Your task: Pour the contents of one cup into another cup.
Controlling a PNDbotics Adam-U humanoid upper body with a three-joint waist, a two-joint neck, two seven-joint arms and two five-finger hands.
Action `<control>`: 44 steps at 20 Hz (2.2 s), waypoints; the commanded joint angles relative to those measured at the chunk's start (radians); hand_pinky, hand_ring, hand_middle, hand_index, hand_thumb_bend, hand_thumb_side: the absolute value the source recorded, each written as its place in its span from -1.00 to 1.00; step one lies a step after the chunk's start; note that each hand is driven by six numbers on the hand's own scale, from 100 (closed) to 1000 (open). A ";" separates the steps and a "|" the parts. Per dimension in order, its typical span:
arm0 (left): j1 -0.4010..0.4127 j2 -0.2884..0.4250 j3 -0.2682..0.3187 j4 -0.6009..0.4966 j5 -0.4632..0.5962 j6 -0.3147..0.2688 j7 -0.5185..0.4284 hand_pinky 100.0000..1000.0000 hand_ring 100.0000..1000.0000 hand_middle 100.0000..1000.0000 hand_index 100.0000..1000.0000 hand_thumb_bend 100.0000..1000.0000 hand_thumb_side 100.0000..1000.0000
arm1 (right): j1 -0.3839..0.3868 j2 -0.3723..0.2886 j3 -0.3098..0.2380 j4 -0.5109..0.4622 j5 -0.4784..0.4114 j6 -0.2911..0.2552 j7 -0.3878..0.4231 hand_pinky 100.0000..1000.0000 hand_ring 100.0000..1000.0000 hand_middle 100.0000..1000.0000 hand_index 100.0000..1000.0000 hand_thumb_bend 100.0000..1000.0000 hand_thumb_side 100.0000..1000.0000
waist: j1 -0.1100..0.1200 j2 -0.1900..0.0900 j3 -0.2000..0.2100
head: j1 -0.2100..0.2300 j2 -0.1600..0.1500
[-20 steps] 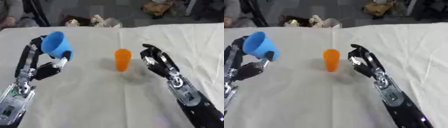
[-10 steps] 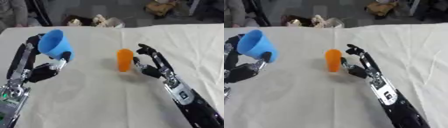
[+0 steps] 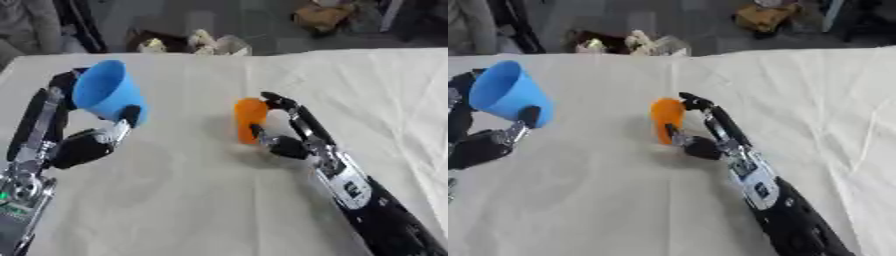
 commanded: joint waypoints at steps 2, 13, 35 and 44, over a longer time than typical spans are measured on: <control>-0.010 0.016 0.004 -0.023 0.006 -0.002 -0.005 -0.32 0.27 -0.83 -0.03 -1.00 -0.82 | -0.031 0.004 0.006 0.007 0.020 -0.011 0.008 0.83 0.58 0.44 0.90 -0.53 0.00 | 0.002 -0.019 0.005 | -0.006 -0.011; -0.016 0.011 0.000 -0.028 0.016 -0.002 -0.013 -0.32 0.27 -0.83 -0.03 -1.00 -0.82 | -0.063 0.040 0.020 0.060 0.025 -0.024 0.038 0.78 0.42 0.33 0.87 -0.65 0.05 | 0.001 -0.020 0.017 | -0.014 -0.014; -0.016 0.012 -0.001 -0.028 0.019 -0.005 -0.017 -0.32 0.26 -0.83 -0.04 -1.00 -0.80 | -0.076 0.055 0.019 0.086 0.042 0.049 0.052 0.52 -0.10 -0.36 0.40 -0.94 -0.01 | 0.002 -0.027 0.015 | -0.019 -0.022; -0.016 0.016 0.004 -0.031 0.024 -0.006 -0.015 -0.32 0.25 -0.82 -0.04 -1.00 -0.80 | -0.064 0.054 0.012 0.071 -0.013 0.076 0.020 0.40 -0.33 -0.67 0.11 -1.00 -0.45 | -0.001 -0.029 0.003 | -0.015 -0.024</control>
